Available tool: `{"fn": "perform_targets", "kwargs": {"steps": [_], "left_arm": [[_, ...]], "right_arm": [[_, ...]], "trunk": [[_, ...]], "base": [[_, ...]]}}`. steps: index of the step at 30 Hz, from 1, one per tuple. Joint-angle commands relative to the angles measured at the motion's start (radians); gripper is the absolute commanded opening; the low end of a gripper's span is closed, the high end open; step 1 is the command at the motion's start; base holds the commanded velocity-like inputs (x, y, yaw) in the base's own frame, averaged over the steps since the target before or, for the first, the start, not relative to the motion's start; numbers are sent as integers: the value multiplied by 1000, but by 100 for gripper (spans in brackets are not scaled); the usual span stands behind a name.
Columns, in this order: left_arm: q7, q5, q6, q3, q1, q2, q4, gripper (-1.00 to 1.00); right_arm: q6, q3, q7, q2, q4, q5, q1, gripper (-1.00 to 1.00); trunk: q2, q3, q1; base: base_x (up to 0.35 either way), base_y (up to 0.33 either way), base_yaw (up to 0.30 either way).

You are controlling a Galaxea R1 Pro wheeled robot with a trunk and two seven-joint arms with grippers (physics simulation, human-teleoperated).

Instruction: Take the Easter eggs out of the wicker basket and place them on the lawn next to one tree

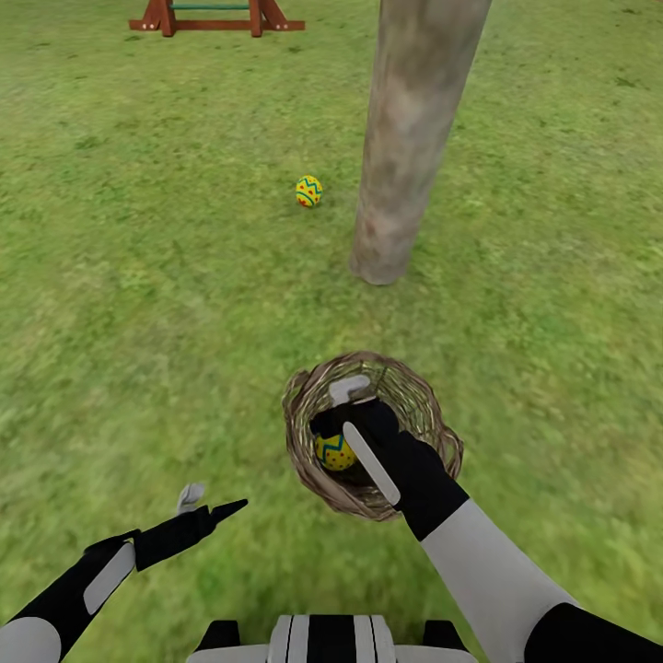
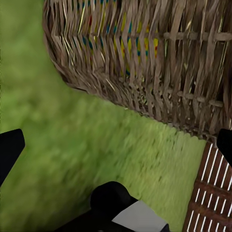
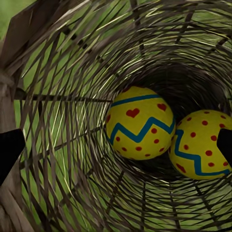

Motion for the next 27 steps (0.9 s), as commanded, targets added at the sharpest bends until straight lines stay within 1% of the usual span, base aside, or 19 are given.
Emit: {"fn": "perform_targets", "kwargs": {"steps": [1, 2, 7, 27], "left_arm": [[0, 11, 10, -5, -1, 1, -1, 100], [0, 11, 10, -5, -1, 1, -1, 100], [0, 11, 13, -5, -1, 1, -3, 100], [0, 11, 15, -5, -1, 0, -3, 100]], "right_arm": [[-10, 1, -2, 0, 10, -10, -1, 100], [-18, 1, 1, 0, 19, -10, -1, 100], [-36, 2, 7, 0, 51, -10, -1, 100], [-36, 7, 10, 0, 48, -8, -1, 100]], "trunk": [[0, -1, 0], [0, -2, 0], [-35, -19, 19], [-175, -82, 96]], "base": [[0, 0, 0], [0, 0, 0], [0, 0, 0], [0, 0, 0]]}}
